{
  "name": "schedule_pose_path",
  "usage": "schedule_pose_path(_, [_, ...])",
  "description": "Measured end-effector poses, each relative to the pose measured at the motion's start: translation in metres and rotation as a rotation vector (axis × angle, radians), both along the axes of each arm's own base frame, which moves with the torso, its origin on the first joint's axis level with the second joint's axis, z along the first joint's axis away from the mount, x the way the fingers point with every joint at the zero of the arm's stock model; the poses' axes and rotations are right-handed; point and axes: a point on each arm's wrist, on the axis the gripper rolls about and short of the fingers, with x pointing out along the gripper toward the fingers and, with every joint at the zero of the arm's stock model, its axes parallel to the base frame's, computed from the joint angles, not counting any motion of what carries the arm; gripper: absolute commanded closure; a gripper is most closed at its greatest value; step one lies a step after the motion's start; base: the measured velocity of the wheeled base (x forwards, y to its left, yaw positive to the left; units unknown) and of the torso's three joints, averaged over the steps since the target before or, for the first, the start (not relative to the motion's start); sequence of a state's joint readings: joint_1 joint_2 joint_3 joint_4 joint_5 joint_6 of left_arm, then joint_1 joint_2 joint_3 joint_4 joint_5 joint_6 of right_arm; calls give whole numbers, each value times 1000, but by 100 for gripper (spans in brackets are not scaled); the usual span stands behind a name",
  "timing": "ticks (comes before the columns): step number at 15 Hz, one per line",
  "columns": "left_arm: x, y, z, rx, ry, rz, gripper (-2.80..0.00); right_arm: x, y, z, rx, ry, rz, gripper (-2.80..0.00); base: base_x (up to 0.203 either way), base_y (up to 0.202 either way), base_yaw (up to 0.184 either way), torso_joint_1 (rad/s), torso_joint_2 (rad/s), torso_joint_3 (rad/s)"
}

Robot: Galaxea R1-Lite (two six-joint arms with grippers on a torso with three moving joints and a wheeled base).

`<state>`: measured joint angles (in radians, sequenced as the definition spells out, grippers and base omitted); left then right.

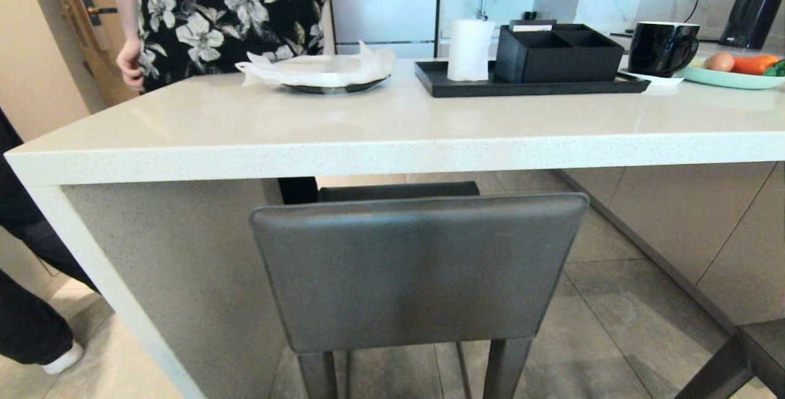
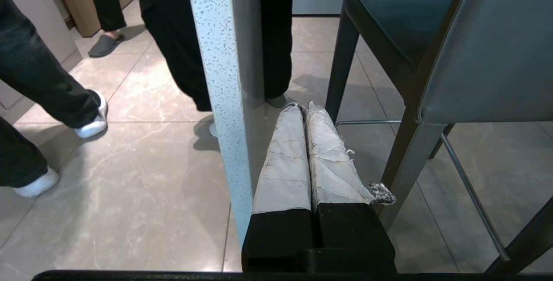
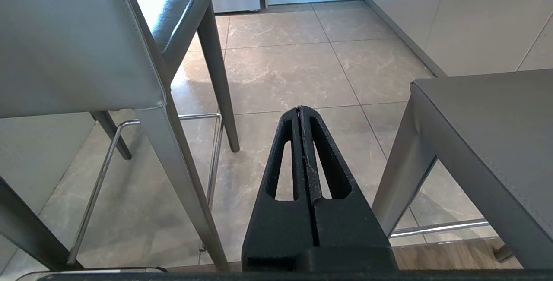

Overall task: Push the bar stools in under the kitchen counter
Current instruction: Pull the gray chair out from under the dining table

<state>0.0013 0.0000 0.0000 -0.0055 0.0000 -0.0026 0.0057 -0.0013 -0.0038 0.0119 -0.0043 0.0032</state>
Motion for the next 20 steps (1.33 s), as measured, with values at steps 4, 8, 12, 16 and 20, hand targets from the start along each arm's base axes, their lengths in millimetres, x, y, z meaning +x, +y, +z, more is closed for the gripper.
schedule_pose_path(4, [0,0,0,0,0,0,0,0,0,0,0,0,1,0,0,0,0,0,0,0])
schedule_pose_path(8, [0,0,0,0,0,0,0,0,0,0,0,0,0,0,0,0,0,0,0,0])
schedule_pose_path(12, [0,0,0,0,0,0,0,0,0,0,0,0,1,0,0,0,0,0,0,0])
schedule_pose_path(16, [0,0,0,0,0,0,0,0,0,0,0,1,0,0,0,0,0,0,0,0])
schedule_pose_path(20, [0,0,0,0,0,0,-280,0,0,0,0,1,0,0,0,0,0,0,0,0])
